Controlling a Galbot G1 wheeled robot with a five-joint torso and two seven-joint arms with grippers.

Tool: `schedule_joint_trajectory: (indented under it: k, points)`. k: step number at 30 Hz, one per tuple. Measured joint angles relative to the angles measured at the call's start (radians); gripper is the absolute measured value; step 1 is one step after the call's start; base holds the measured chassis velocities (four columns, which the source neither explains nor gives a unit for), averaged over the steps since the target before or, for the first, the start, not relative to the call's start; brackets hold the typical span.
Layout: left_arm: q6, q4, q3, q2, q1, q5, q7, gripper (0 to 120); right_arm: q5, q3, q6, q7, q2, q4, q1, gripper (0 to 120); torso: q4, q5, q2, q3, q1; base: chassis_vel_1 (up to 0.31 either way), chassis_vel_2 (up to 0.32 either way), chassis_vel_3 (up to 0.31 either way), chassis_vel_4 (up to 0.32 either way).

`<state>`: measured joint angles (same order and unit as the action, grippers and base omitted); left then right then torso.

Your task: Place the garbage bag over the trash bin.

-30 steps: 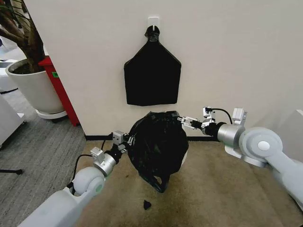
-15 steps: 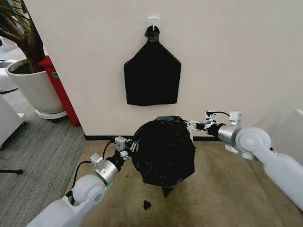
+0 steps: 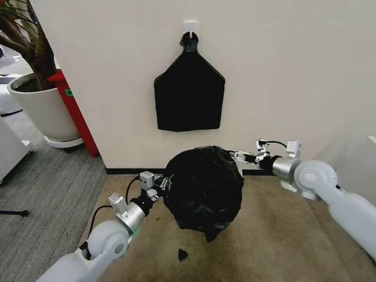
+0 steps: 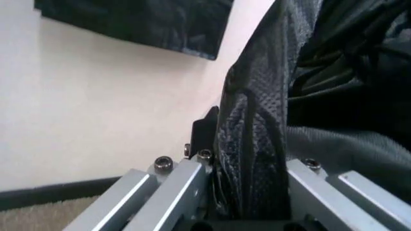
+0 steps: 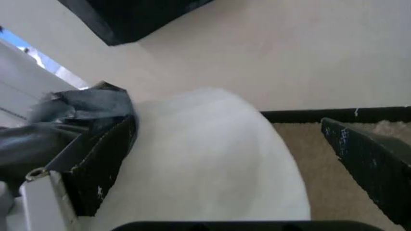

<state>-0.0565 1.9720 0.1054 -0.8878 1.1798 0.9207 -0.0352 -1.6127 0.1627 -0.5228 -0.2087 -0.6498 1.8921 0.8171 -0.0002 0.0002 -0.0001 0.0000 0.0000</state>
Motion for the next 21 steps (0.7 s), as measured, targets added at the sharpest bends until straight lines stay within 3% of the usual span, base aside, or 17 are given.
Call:
schedule_joint_trajectory:
  k: [8, 12, 16, 21]
  points:
    - [0.013, -0.024, -0.003, -0.002, -0.008, 0.040, -0.029, 1, -0.169, 0.030, 0.020, -0.069, -0.004, 0.023, 0.002, 100, 0.0002, -0.0001, 0.000, 0.000, 0.000, 0.000, 0.000, 0.000, 0.000]
    - [0.029, -0.023, -0.002, -0.007, -0.013, 0.102, 0.009, 1, -0.182, 0.063, 0.044, -0.108, -0.021, 0.028, 0.020, 100, 0.0005, -0.0002, 0.000, 0.000, 0.000, 0.000, 0.000, 0.000, 0.000]
    - [0.058, -0.023, 0.007, -0.021, -0.035, 0.232, 0.109, 1, -0.147, 0.176, 0.059, -0.150, -0.029, 0.091, 0.132, 100, 0.0002, -0.0003, 0.000, 0.000, 0.000, 0.000, 0.000, 0.000, 0.000]
    - [0.081, -0.021, 0.003, -0.033, -0.071, 0.362, 0.268, 1, -0.030, 0.331, 0.087, -0.015, -0.050, 0.145, 0.325, 100, 0.0001, -0.0003, 0.000, 0.000, 0.000, 0.000, 0.000, 0.000, 0.000]
